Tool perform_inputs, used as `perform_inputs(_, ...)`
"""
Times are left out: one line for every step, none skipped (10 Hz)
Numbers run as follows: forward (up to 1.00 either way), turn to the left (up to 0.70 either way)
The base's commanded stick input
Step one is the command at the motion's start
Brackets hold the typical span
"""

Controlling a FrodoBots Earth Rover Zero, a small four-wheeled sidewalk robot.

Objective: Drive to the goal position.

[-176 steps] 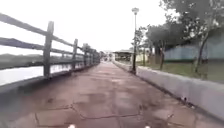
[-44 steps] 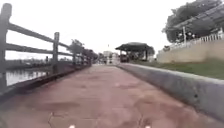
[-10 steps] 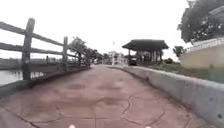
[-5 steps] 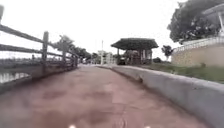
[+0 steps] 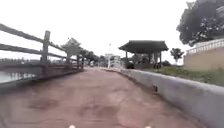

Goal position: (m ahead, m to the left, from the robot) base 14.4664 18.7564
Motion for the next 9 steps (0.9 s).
perform_inputs(1.0,0.11)
perform_inputs(1.0,0.11)
perform_inputs(1.0,0.11)
perform_inputs(1.0,0.11)
perform_inputs(1.0,0.11)
perform_inputs(1.0,0.11)
perform_inputs(1.0,0.11)
perform_inputs(1.0,0.11)
perform_inputs(1.0,0.11)
